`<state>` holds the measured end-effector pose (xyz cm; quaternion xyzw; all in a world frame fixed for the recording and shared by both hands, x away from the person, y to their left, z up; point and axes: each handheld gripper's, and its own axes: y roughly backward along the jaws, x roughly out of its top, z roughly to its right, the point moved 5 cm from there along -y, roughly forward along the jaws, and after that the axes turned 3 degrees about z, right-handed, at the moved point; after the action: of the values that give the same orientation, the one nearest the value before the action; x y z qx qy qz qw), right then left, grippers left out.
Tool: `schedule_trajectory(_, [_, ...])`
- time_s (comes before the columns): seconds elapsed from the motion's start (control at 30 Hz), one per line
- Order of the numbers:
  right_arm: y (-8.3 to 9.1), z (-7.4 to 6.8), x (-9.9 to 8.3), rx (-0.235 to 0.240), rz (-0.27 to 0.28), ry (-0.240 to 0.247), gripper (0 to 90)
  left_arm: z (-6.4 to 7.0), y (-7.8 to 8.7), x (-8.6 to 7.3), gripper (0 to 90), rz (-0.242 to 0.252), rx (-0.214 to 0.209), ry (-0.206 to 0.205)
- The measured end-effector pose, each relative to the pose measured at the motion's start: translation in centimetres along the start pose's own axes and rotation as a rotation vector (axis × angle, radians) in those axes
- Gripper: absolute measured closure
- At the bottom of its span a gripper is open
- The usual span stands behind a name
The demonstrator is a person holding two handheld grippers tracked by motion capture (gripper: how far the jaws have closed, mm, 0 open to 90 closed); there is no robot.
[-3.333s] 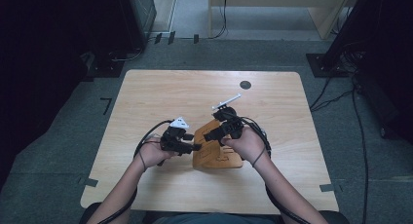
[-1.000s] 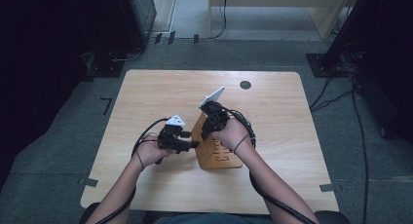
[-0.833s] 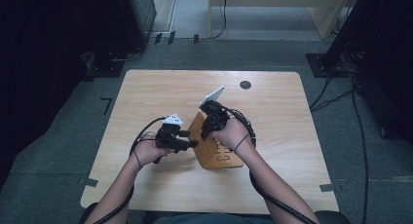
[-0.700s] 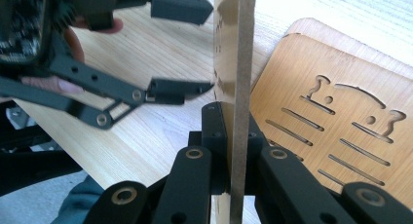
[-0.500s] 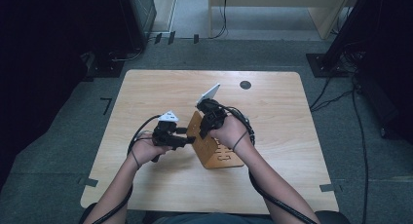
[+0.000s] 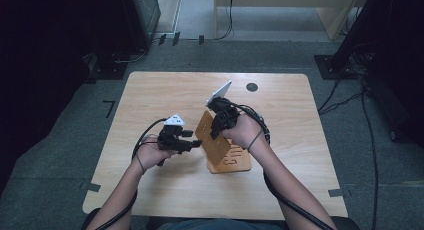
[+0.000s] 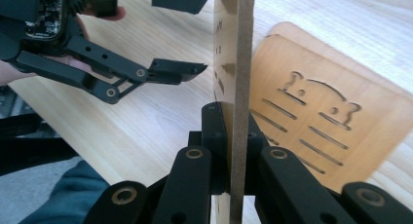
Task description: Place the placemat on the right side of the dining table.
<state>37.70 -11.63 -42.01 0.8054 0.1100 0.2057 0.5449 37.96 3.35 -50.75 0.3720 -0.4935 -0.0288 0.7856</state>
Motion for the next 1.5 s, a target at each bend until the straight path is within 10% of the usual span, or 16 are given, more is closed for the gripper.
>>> schedule_trajectory(1.5, [2.6, 6.4, -2.2, -0.035, 0.04, -0.11, 87.6, 0.4, -2.2, 0.5, 32.4, -0.023, 0.009, -0.07])
